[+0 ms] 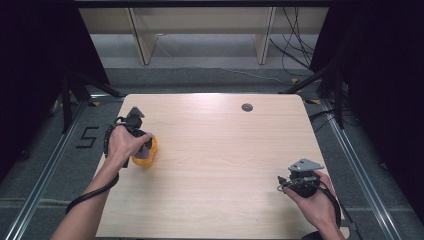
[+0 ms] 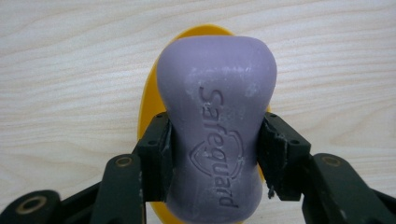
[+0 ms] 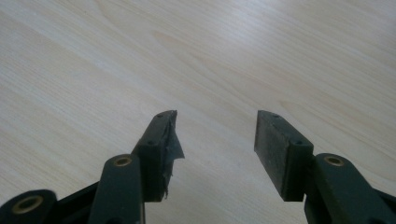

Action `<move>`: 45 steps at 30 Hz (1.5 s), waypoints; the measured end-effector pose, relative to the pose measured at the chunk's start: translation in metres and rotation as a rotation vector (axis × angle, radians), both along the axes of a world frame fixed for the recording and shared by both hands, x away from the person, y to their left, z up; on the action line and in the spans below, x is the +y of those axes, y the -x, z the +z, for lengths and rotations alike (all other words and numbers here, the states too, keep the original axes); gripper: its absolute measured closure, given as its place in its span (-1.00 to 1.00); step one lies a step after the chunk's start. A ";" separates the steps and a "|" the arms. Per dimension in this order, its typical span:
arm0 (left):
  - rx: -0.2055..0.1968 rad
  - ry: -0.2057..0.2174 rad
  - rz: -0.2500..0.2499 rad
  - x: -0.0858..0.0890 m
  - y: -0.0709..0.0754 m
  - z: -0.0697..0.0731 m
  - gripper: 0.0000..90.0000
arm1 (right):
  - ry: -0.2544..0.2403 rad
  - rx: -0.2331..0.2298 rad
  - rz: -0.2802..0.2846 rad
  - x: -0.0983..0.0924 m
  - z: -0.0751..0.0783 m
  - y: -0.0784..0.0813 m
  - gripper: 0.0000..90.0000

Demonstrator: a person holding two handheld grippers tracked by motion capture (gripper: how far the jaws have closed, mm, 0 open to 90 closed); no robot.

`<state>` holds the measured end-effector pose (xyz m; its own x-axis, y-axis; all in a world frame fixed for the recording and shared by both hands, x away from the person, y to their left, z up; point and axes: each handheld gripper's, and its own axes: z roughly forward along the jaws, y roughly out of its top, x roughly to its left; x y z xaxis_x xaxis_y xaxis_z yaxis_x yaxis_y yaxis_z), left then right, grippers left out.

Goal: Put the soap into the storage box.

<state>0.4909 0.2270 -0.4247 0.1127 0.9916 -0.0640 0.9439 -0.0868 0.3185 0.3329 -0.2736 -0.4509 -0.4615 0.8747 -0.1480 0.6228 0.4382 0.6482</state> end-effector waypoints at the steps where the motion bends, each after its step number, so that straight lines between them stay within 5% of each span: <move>1: 0.009 -0.004 -0.009 0.001 0.000 0.000 0.10 | 0.000 0.000 0.000 0.000 0.000 0.000 0.09; 18: 0.006 0.003 0.024 -0.001 -0.003 -0.010 0.09 | -0.003 0.001 -0.001 0.000 0.000 0.000 0.09; 38: 0.029 -0.013 0.009 0.000 -0.006 -0.019 0.09 | 0.000 0.003 0.001 0.000 0.000 0.000 0.09; 45: 0.065 -0.030 -0.014 0.002 -0.006 -0.019 0.09 | 0.000 0.003 0.002 0.000 0.000 0.000 0.09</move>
<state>0.4966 0.2291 -0.4439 0.1235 0.9915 -0.0414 0.9611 -0.1091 0.2537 0.3332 -0.2734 -0.4512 -0.4632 0.8740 -0.1469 0.6238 0.4392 0.6465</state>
